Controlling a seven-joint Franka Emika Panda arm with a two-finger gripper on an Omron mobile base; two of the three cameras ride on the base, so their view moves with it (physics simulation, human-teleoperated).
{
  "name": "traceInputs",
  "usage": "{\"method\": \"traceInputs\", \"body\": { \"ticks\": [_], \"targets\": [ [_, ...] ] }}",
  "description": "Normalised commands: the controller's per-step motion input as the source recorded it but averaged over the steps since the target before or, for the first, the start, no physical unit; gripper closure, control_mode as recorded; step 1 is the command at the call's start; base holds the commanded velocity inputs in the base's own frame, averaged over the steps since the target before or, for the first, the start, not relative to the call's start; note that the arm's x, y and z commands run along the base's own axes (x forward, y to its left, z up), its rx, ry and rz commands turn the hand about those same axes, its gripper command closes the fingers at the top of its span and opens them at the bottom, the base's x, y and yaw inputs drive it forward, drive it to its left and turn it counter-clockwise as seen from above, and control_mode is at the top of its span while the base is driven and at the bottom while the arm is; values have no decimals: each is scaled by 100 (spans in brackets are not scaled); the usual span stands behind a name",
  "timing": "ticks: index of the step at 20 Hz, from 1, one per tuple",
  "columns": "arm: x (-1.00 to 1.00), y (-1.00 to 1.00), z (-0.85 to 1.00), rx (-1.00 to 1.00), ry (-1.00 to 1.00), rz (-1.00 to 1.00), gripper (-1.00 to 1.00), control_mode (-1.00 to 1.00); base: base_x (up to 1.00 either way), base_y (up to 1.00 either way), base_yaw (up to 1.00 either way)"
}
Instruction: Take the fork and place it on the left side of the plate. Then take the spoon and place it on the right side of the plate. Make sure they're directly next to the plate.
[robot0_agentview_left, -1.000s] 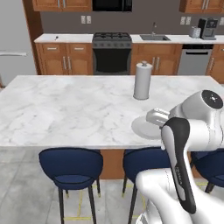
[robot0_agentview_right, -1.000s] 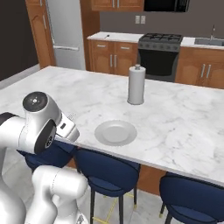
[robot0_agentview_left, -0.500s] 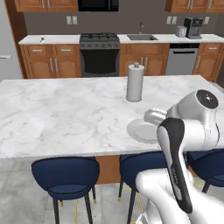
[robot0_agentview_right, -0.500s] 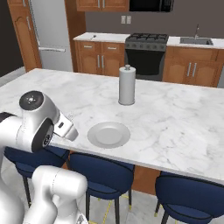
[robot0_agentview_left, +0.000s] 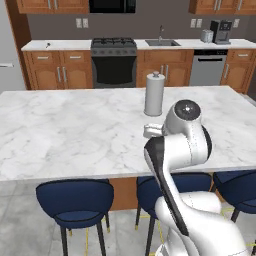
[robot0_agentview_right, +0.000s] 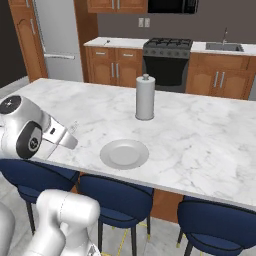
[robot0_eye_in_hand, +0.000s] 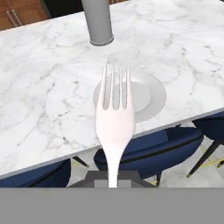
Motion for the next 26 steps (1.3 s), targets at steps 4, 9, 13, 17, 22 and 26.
{"method": "traceInputs", "body": {
  "ticks": [4, 9, 13, 17, 22, 26],
  "targets": [
    [36, 0, 0, -10, 3, 4, 100, -100, 0, 0, 0],
    [45, 0, -2, -5, 7, 15, 100, -100, 0, 0, 0],
    [43, 0, -10, -2, 10, 14, 100, -100, 0, 0, 0],
    [28, 0, -25, -3, 3, 4, 100, -100, 0, 0, 0],
    [14, 0, -40, -6, 0, 0, 100, -100, 0, 0, 0],
    [11, 0, -50, -7, 0, 0, 100, -100, 0, 0, 0]
  ]
}}
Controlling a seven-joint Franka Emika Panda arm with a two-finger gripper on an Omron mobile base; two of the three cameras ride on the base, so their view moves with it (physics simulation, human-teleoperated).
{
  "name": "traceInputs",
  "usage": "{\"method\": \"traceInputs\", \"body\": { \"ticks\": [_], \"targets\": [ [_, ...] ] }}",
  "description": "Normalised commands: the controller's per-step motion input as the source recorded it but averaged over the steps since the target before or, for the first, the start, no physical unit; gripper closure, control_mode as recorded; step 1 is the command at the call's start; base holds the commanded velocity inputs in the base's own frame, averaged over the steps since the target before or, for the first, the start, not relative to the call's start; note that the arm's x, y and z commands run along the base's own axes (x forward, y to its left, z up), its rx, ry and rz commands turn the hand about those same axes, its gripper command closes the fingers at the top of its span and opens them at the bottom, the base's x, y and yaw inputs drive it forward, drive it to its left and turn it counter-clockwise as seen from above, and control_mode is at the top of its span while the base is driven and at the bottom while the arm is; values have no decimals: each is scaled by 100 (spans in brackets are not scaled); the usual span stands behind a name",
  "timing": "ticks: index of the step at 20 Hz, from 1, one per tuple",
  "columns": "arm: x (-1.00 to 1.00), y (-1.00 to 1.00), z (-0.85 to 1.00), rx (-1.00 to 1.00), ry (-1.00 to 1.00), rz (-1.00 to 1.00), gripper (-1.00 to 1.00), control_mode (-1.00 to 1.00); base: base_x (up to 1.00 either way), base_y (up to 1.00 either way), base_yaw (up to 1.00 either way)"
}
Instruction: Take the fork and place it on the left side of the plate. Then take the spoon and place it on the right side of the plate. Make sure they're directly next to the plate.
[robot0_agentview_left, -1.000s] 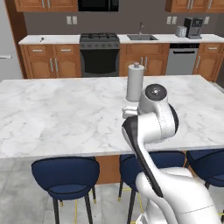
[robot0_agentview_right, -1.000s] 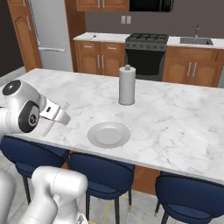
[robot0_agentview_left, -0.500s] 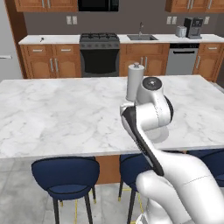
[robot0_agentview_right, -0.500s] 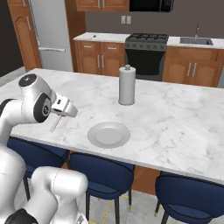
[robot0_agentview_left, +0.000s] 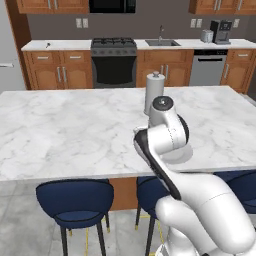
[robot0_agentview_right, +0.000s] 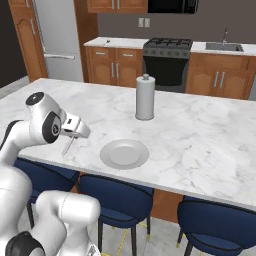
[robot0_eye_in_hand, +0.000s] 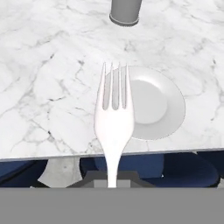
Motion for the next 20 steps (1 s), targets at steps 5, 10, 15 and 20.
{"method": "traceInputs", "body": {
  "ticks": [5, 10, 15, 20],
  "targets": [
    [20, 0, -50, -5, 0, 0, 100, -100, 0, 0, 0],
    [37, 0, -44, -4, 0, 0, 100, -100, 0, 0, 0],
    [60, 0, -35, -6, 3, 0, 100, -100, 0, 0, 0],
    [69, 0, -24, -7, 10, 0, 100, -100, 0, 0, 0]
  ]
}}
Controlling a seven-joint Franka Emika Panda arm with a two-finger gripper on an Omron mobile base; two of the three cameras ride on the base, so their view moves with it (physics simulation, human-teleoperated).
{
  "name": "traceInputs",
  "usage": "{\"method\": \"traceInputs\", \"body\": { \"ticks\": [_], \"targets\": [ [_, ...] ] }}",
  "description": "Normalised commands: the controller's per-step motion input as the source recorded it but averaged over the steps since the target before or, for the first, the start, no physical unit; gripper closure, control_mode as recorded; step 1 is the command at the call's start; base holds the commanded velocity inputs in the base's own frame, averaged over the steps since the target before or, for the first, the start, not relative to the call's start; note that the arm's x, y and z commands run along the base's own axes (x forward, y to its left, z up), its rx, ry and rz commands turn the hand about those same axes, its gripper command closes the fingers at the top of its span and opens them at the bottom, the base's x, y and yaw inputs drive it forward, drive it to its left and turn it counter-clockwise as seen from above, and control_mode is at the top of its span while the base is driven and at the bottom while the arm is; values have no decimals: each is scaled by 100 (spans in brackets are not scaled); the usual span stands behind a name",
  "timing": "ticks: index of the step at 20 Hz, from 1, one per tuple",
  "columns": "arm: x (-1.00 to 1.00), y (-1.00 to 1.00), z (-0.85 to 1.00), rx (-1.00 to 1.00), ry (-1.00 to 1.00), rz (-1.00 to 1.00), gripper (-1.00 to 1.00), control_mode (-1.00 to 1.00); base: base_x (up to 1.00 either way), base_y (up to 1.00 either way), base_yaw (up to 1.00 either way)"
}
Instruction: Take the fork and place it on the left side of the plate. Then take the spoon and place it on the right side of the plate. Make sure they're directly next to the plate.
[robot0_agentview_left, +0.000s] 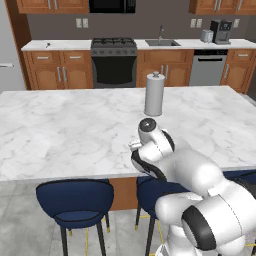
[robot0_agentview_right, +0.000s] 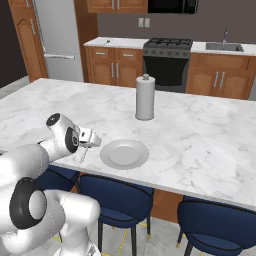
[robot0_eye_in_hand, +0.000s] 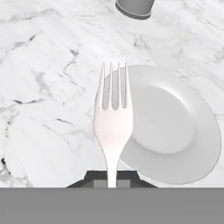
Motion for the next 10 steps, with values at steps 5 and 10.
{"method": "traceInputs", "body": {
  "ticks": [5, 10],
  "targets": [
    [65, 4, -19, -7, 13, 0, 100, -100, 0, 0, 0],
    [45, 20, -9, -7, 16, 0, 100, -100, 0, 0, 0]
  ]
}}
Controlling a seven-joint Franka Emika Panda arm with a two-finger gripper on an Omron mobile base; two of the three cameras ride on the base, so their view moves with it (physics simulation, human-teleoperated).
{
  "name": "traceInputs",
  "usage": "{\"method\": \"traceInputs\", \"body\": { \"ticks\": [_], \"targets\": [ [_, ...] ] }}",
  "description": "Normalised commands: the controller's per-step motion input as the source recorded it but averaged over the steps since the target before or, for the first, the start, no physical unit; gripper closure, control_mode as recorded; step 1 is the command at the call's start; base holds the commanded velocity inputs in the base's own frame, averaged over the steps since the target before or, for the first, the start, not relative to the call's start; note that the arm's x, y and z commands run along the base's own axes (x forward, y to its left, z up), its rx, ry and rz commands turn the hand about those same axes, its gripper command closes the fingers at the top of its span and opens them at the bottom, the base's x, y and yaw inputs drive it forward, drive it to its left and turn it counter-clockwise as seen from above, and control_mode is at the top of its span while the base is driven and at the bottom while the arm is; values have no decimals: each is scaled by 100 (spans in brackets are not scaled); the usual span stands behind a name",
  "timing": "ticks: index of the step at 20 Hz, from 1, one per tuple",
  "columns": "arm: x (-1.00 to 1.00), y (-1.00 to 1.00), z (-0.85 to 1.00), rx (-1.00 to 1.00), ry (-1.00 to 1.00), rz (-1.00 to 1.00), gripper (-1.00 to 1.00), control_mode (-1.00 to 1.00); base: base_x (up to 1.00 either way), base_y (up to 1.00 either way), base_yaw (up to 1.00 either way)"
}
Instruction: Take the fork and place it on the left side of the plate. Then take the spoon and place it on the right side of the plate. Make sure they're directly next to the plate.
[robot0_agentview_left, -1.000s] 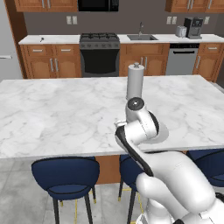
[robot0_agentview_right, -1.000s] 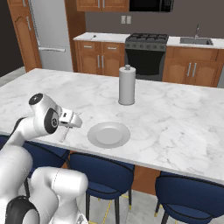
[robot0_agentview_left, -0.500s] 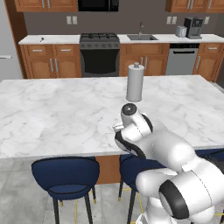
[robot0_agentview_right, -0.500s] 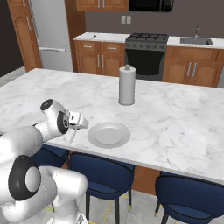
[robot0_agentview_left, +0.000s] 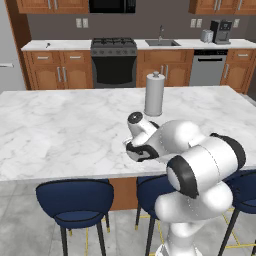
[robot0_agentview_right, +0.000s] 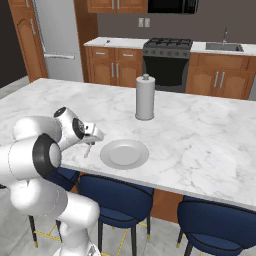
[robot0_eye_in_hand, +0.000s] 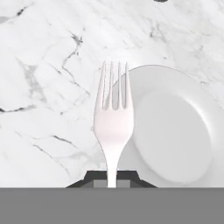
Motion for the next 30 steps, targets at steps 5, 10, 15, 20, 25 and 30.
{"method": "traceInputs", "body": {
  "ticks": [5, 10, 15, 20, 25, 30],
  "targets": [
    [30, 21, -16, -7, 15, -4, 100, -100, 0, 0, 0],
    [42, 2, -30, -7, 5, -8, 100, -100, 0, 0, 0],
    [42, 0, -35, -4, 0, -8, 100, -100, 0, 0, 0],
    [21, 0, -34, 0, 0, -8, 100, -100, 0, 0, 0],
    [23, -1, -31, 0, 0, -7, 100, -100, 0, 0, 0],
    [22, -14, -26, 0, 0, -2, 100, -100, 0, 0, 0]
  ]
}}
